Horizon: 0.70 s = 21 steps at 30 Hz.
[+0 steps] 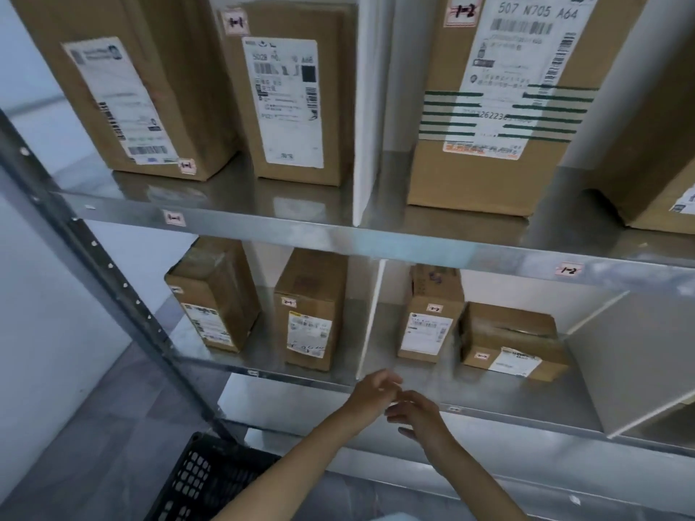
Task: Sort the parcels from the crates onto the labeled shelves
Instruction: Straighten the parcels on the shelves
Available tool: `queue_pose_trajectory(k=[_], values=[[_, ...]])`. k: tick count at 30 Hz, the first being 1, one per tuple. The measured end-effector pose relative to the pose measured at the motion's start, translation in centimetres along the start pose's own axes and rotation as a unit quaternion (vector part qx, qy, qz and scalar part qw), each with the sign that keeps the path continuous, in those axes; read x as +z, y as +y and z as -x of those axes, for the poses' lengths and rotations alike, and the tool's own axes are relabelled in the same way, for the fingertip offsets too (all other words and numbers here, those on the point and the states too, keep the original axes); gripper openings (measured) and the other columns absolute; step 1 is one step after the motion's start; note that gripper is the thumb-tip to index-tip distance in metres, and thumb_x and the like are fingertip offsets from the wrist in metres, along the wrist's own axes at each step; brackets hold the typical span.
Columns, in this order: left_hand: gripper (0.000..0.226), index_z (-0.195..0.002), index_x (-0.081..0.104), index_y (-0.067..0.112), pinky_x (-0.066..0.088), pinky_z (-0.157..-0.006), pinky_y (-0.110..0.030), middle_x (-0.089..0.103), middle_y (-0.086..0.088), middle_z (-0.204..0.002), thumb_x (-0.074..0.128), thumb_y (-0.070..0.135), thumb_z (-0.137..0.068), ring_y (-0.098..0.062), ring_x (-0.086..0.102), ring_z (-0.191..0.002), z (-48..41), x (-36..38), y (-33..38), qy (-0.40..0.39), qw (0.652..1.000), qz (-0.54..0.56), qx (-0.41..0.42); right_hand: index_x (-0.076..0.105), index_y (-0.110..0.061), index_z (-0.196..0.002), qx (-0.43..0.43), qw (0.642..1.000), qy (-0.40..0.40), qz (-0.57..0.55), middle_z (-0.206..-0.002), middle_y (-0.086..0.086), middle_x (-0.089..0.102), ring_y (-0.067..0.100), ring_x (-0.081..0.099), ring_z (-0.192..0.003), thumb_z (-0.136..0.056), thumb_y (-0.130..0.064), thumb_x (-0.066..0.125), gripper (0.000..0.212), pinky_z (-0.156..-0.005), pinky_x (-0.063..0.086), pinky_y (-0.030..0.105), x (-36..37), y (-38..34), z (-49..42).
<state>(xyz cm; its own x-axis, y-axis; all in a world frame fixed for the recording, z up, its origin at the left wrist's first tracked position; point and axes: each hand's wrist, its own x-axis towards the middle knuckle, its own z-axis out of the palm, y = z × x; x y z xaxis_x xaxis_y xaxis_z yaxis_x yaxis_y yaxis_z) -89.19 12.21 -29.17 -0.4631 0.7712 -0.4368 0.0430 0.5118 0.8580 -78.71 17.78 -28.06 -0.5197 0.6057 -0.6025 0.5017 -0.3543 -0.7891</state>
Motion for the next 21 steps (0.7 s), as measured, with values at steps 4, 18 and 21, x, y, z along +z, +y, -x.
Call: queue_pose_trajectory(k=[4,18,21], values=[[0.016,-0.094,0.06,0.033,0.048,-0.082,-0.018,0.064,0.009,-0.098,0.046,0.025,-0.095,-0.007,0.061,-0.093,2.2,-4.7,-2.1,0.006,1.0,-0.001,0.009,0.065,-0.01,-0.097,-0.012,0.997,-0.063,0.053,-0.09,0.009,0.073,0.022,0.068,-0.091,-0.093,-0.01,0.047,0.019,-0.087,0.046,0.032,4.3,-0.9,2.1],[0.053,-0.141,0.023,0.003,0.047,-0.09,-0.045,0.047,-0.023,-0.134,0.041,-0.004,-0.092,-0.038,0.053,-0.114,5.6,-25.4,-5.3,0.418,0.886,0.198,-0.04,0.052,-0.034,-0.107,-0.167,0.967,-0.184,0.061,-0.104,-0.011,0.059,0.003,0.057,-0.094,-0.093,-0.012,0.05,0.026,-0.081,0.046,0.017,21.4,-9.4,3.6],[0.071,-0.149,0.009,0.013,0.041,-0.102,-0.048,0.032,-0.022,-0.147,0.043,-0.007,-0.091,-0.038,0.043,-0.126,4.8,-28.2,-4.2,0.428,0.881,0.202,0.007,0.04,-0.032,-0.133,-0.207,0.965,-0.155,0.049,-0.132,-0.004,0.055,0.014,0.053,-0.119,-0.094,-0.028,0.054,0.042,-0.1,0.045,0.035,24.7,-12.4,2.0]])
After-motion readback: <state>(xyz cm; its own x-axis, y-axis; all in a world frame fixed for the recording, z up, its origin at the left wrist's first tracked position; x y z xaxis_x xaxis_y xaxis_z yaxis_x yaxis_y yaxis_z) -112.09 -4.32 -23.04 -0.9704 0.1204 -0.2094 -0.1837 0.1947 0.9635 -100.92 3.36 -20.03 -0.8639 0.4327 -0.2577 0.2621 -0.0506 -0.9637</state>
